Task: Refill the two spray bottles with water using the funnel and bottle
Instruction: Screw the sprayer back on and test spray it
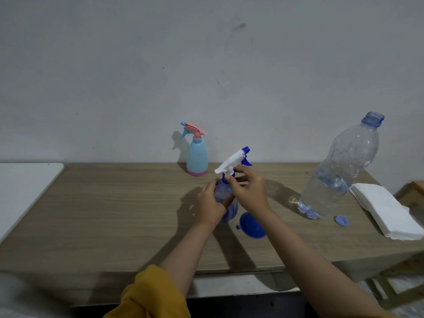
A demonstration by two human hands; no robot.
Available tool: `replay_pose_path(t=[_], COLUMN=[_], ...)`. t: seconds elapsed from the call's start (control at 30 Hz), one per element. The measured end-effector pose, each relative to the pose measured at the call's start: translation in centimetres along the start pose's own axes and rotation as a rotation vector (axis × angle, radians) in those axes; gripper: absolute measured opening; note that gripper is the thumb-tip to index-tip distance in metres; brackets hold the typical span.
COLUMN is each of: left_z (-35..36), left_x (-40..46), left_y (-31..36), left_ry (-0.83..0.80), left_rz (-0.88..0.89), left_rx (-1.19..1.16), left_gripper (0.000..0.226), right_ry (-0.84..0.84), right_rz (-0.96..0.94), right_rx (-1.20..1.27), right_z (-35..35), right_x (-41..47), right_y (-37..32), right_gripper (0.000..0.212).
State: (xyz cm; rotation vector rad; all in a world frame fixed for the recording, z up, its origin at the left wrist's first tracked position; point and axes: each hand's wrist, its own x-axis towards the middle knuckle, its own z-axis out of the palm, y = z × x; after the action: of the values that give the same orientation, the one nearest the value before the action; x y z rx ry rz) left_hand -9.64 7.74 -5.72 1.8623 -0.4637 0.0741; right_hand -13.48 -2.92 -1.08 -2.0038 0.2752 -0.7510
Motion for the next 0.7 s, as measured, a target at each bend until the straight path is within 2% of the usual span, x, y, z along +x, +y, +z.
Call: replay_pose_path(t=[0.17, 0.4, 0.7], left_z=[0.1, 0.3, 0.2], left_x=[0.0, 0.0, -0.1], left_y=[-0.1, -0.5, 0.0], left_ry=[0.021, 0.016, 0.021], left_rz=[0.007, -0.007, -0.023], left_rx=[-0.016, -0.016, -0.025], left_gripper=[0.049, 0.050, 0.049], right_ry=[-0.023, 0.103, 0.056], right_rz=[0.055, 0.127, 0.114], right_rx=[0.034, 0.133, 0.174], right_z=[0.1, 1.6, 1.3], right_x=[0.0, -0.5, -0.2], right_y=[0.4, 1.3, 1.2], right_gripper=[0.027, 0.039, 0.027])
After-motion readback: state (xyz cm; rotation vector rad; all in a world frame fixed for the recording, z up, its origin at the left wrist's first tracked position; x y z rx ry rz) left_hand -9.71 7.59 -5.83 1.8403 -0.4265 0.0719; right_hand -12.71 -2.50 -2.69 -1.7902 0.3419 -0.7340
